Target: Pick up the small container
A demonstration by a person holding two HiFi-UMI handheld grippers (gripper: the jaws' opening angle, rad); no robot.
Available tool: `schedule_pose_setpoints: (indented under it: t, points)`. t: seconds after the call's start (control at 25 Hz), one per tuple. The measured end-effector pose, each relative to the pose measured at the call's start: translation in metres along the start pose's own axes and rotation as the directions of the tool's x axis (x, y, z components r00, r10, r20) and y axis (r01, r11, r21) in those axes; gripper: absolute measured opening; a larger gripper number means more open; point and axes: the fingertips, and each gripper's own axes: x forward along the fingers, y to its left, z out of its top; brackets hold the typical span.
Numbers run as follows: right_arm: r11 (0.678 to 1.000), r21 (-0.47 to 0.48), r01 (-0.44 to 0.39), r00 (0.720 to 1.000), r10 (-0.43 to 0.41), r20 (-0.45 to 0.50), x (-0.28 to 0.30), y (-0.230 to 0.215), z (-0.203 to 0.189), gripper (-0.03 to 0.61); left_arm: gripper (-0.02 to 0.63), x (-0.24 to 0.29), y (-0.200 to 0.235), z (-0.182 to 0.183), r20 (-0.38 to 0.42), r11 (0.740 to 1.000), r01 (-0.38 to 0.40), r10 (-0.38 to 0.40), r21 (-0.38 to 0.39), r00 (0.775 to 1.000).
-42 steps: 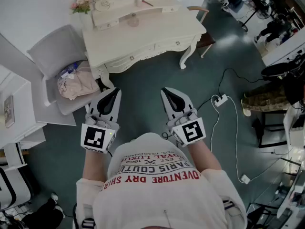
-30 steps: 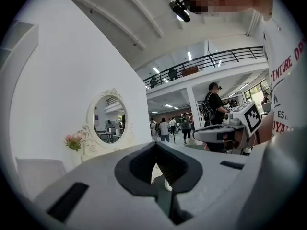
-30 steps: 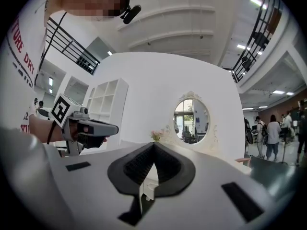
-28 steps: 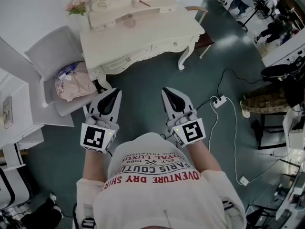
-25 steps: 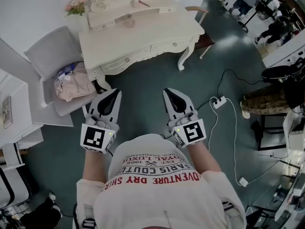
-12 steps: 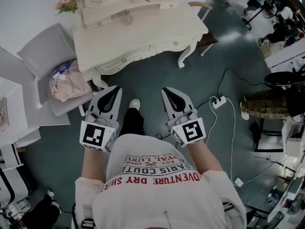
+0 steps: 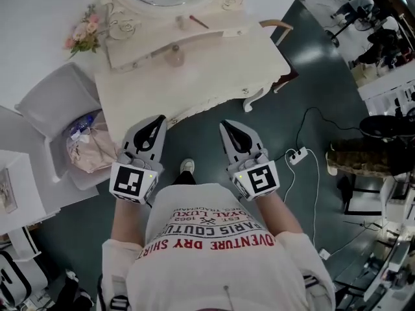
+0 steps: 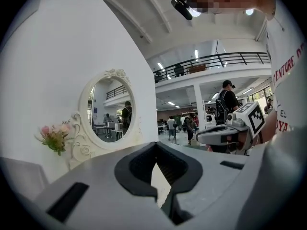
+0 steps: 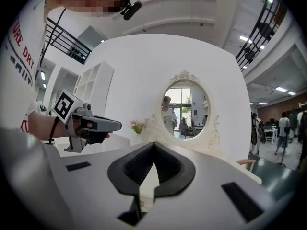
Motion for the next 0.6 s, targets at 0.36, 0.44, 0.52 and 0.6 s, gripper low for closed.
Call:
schedule_pose_setpoints:
  t: [0.36,0.44,0.52,0.6]
  points:
    - [0.999,0.026,0.024,1.0,-0.024,-0.008,0.115,-0.057,-0.001,-0.002,0.006,0.083,0.091,-0.003,-0.024,1.0,0.011,-0.011,0.007,1.0]
    - [0.999,0.037,0.018,1.0,-0.017,-0.025,0.134,-0.07,-0.009,-0.002,0.006,0.097,0.103,-0.012,-0.041,1.0,-0.002,0.002,-0.003,0.999]
    - [0.999,0.043,0.005,0.999,-0.003,-0.036,0.154,-0.083,-0.017,-0.002,0.006,0.111,0.115,-0.021,-0.057,1.0,-0.024,0.022,-0.02,0.998]
    - [0.999,0.047,-0.021,0.999,0.023,-0.043,0.174,-0.095,-0.023,-0.002,0.006,0.125,0.127,-0.03,-0.07,0.998,-0.051,0.048,-0.038,0.996]
